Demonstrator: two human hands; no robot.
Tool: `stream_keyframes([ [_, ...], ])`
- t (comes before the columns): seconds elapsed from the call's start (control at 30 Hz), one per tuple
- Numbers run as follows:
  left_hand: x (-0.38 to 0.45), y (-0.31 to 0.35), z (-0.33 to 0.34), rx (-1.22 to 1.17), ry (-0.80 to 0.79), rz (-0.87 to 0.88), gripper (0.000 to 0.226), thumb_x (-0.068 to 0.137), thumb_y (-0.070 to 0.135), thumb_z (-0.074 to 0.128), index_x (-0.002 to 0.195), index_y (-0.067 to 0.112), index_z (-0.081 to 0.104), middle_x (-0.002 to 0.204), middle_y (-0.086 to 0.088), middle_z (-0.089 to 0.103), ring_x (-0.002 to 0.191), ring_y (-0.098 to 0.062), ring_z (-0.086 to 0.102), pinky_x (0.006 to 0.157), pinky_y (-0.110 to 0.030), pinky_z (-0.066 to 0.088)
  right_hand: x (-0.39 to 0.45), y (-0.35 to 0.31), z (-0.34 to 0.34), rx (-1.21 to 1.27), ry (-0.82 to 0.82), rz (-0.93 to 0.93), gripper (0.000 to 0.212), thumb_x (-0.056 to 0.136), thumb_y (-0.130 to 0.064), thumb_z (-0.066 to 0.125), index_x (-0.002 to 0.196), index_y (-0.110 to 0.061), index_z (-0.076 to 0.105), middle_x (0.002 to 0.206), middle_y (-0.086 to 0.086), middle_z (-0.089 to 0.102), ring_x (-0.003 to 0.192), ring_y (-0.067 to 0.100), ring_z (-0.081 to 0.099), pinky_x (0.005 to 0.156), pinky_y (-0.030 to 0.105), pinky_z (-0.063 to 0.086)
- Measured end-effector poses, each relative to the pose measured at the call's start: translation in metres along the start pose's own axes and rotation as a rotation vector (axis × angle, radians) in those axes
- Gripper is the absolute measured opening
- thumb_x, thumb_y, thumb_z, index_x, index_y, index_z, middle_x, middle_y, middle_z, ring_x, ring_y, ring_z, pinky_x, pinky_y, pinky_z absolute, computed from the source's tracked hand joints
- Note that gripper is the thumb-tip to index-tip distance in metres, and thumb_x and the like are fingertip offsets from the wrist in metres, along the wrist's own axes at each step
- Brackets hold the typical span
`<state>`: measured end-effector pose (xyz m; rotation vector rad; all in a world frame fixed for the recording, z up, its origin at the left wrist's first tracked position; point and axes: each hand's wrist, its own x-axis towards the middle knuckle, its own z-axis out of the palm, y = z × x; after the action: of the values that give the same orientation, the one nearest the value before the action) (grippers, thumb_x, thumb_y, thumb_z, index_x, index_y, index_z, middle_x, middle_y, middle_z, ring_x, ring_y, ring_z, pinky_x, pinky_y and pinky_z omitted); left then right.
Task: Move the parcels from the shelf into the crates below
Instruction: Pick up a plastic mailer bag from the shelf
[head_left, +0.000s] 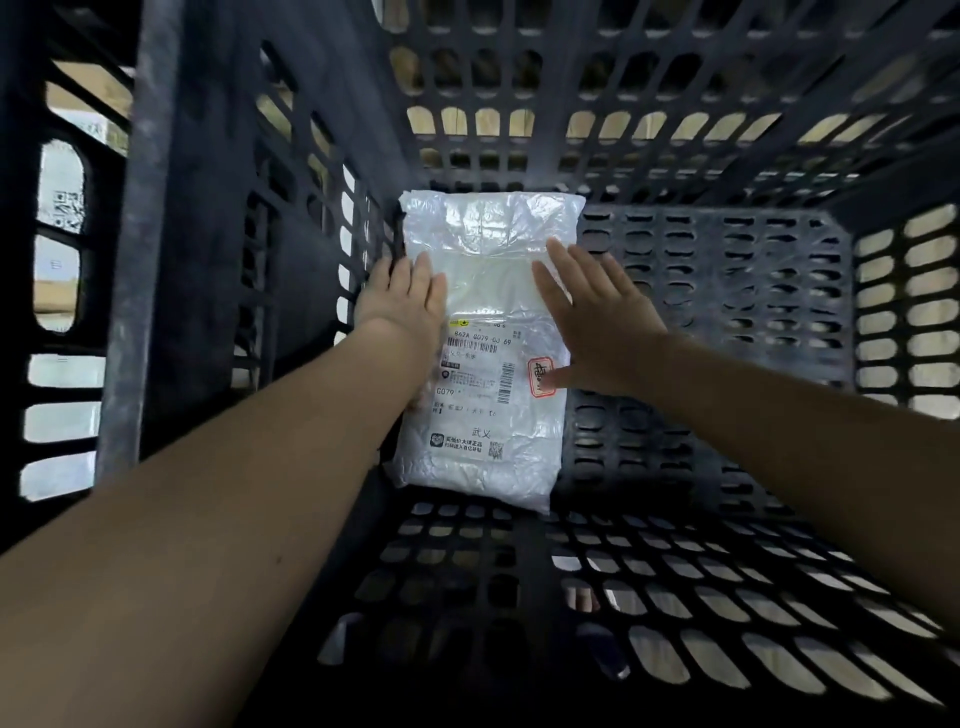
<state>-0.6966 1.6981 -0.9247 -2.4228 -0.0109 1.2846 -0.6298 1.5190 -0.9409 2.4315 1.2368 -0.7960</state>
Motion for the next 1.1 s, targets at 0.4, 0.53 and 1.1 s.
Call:
stream_keyframes([
  [0.4, -0.044, 0.002, -0.014, 0.027, -0.017, -0.01, 0.09, 0.095, 0.045, 0.041, 0.145, 0.001, -0.019, 0.154, -0.02, -0.021, 0.144, -0.035, -0.012, 0.117, -0.048, -0.002, -0.038, -0.016, -0.02, 0.027, -0.021, 0.077, 0.105, 0.086, -0.063, 0.05, 0.149, -0.005, -0.009, 0.158, 0.011, -0.012, 0.146, 0.026, -0.009, 0.118, 0.04, -0.003],
  [0.53, -0.11, -0.006, -0.037, 0.055, 0.024, 0.019, 0.094, 0.092, 0.046, 0.049, 0.147, 0.001, -0.013, 0.155, -0.019, -0.017, 0.144, -0.035, -0.009, 0.117, -0.049, -0.002, -0.097, -0.02, -0.067, 0.068, -0.114, 0.117, 0.103, 0.087, -0.062, 0.049, 0.149, -0.006, -0.012, 0.158, 0.009, -0.014, 0.146, 0.025, -0.014, 0.118, 0.04, -0.005],
  [1.1, -0.534, -0.187, -0.318, -0.259, 0.533, -0.043, 0.033, 0.094, 0.027, 0.042, 0.124, 0.013, 0.048, 0.129, -0.008, 0.045, 0.12, -0.028, 0.04, 0.1, -0.039, 0.027, -0.422, 0.016, -0.48, 0.23, 0.165, 0.29, 0.061, 0.092, -0.043, 0.052, 0.14, -0.011, 0.032, 0.138, 0.011, 0.039, 0.131, 0.029, 0.034, 0.11, 0.04, 0.023],
])
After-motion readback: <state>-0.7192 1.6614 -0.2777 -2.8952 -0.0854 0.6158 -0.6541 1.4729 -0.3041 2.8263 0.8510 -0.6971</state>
